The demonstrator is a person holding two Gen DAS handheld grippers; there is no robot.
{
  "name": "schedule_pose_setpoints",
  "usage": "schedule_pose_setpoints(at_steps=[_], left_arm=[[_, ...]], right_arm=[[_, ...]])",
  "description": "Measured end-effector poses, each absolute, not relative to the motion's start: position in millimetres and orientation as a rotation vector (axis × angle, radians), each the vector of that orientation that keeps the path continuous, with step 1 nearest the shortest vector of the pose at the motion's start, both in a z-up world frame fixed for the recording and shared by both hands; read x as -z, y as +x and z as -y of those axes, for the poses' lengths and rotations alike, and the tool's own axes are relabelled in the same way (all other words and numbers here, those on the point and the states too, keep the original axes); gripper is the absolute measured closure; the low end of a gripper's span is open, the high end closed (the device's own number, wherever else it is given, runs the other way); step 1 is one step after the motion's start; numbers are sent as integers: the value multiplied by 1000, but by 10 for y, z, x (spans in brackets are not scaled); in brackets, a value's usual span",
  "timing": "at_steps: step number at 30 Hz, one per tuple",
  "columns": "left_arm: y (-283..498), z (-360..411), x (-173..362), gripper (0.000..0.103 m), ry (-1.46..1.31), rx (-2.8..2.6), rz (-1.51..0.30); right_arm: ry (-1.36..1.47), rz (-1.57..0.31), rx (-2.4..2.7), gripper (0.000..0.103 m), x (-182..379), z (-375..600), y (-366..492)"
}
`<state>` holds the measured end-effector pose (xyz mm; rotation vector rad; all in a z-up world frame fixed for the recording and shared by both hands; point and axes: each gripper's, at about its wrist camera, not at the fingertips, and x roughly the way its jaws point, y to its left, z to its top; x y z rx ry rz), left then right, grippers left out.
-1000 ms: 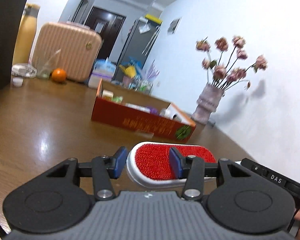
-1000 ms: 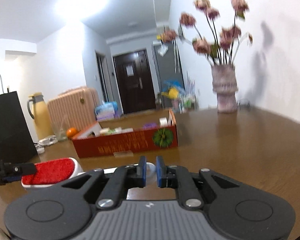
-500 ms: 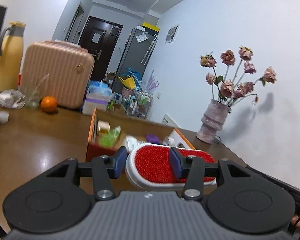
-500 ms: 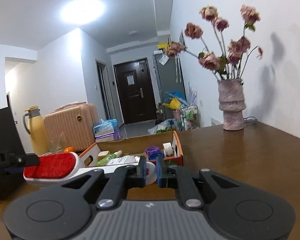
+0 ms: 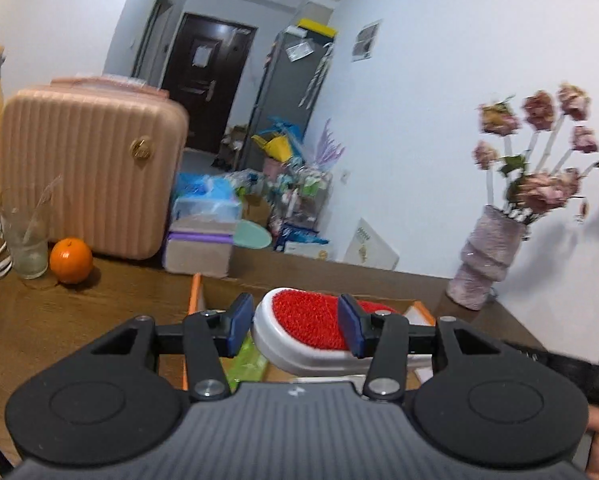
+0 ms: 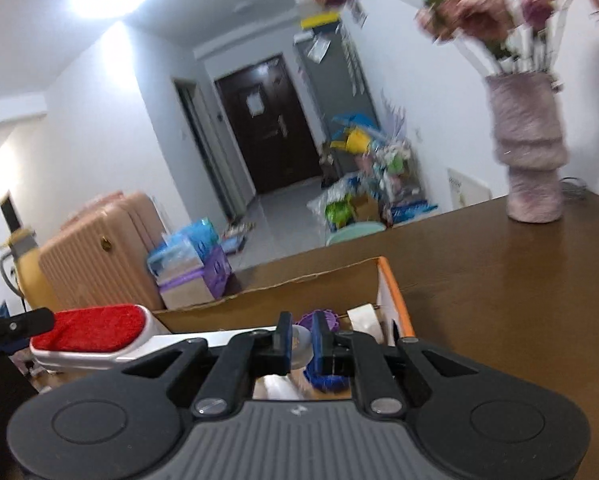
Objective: Organize rigid objects
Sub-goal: 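Carry the lint roller into the box and release it while the right gripper releases the white cap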
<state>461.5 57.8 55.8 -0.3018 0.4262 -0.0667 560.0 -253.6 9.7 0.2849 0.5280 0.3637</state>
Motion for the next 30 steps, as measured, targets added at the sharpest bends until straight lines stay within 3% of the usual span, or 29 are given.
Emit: schedule_pose_setpoints(at_steps=[11,15,17,23,30], left_arm=[[5070,-578,48,53,-196,69,-614],[5019,-478,97,42,-137,57,-612],[4960,-481,65,39,-140,50,-596],[4796,-433,-98,28,-103,32,-608],[4244,-333,-413,4,-57,-57,-476]], right_arm=[[165,-736,-418,89,312,2124,6530],[134,-741,-378,76,321,2053,6527],[143,-737,-379,53,272,2085,6455],[59,-680,-377,46,-87,2205,6072],[-13,-610,-389,34,-362,2283,5318]])
